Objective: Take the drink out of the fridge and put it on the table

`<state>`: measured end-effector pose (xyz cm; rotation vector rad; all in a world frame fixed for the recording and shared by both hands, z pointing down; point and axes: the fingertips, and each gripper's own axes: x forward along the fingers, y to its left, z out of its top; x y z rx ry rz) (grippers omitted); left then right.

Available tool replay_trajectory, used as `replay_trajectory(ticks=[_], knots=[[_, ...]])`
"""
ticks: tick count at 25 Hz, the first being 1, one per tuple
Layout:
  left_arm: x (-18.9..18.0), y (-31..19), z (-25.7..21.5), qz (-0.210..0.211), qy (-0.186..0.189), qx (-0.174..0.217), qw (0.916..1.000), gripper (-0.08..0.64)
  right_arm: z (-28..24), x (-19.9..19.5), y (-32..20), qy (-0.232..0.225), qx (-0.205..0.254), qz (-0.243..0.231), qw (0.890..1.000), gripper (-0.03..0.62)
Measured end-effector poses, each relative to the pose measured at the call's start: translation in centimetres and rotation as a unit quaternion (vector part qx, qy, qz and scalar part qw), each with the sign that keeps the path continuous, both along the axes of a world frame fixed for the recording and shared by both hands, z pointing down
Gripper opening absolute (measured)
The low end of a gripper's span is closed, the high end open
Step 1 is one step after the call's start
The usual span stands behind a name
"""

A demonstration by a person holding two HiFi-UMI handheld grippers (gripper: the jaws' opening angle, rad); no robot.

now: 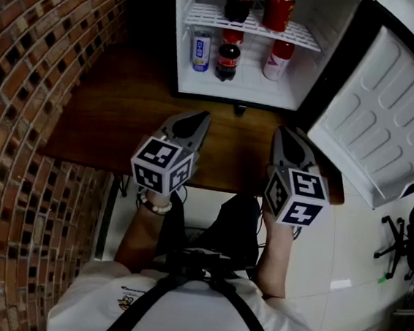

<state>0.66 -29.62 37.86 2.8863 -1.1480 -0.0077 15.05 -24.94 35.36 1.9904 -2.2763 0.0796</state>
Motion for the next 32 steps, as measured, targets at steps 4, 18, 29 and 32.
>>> replay_trajectory(ticks=[4,18,29,32], knots=[[-0.3,0.1,0.2,-0.002,0.001,-0.003,1.0,-0.002,0.2,-0.1,0.2,0.002,-0.004,-0.001,1.0,-0.008],[-0.5,0.2,0.0,-0.008,0.003,0.0,1.0,-0.002,0.2,-0.3,0.3,0.004,-0.008,-0.003,1.0,-0.008],[-0.7,-0.9,-1.4,-0.022,-0.003,0.016,0.9996,0.0,0.3,0.0,0.3,-0.004,-0.011,-0.002,1.0,-0.008],[-0.8,-2.2,-3.0,-0.029,-0.005,0.029,0.9991,0.05,0.3,0.2,0.3,-0.007,-0.01,-0.002,1.0,-0.008]])
